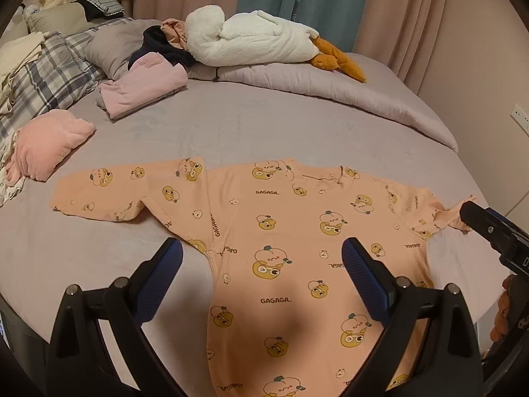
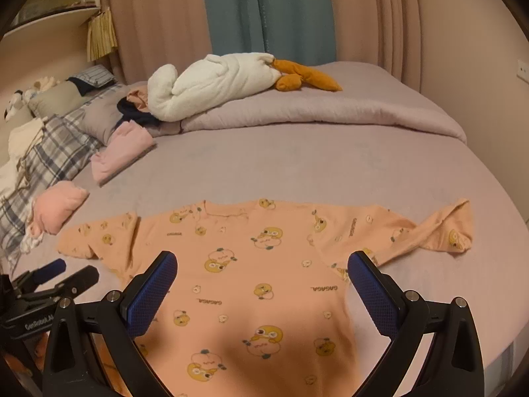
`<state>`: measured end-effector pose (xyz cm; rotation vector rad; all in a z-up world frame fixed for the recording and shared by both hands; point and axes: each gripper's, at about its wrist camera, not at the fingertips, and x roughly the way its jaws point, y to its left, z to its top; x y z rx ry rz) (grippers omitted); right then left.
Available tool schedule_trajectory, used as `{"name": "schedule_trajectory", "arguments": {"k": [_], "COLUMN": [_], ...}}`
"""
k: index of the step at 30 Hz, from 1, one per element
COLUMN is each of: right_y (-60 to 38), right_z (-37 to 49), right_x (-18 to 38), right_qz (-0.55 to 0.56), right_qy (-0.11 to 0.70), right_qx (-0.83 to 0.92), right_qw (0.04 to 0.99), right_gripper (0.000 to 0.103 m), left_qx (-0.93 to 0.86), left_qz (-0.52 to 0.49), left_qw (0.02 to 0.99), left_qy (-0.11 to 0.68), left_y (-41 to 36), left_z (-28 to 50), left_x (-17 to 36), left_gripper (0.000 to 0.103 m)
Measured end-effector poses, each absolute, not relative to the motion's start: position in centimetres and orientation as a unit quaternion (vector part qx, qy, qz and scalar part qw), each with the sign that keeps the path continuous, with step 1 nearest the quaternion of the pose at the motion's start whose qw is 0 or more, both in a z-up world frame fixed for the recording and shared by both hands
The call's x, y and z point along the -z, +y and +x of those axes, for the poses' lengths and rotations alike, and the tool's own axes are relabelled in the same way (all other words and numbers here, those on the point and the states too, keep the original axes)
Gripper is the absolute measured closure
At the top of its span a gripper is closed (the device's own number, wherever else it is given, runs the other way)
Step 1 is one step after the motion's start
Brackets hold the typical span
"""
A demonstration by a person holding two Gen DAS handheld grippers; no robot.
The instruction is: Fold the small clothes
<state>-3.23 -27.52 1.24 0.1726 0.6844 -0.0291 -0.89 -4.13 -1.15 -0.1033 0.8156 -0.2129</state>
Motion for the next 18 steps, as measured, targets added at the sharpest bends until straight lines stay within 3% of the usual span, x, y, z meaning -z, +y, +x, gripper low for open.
{"name": "schedule_trajectory", "arguments": {"k": [18], "right_y": [-27.47], "right_z": [-3.06], "right_x": [-0.97], "right_qz": [0.094], "right_qy": [0.344], "right_qx": [0.027], "right_qw": [0.934], "right_gripper": [0.001], "left_qx": [0.107], "left_qz": [-0.053], "left_qw": [0.910], "left_qy": [0.396], "left_y": [-3.73], "left_z": [-1.06], "left_x": [1.27], "left_gripper": [0.006]}}
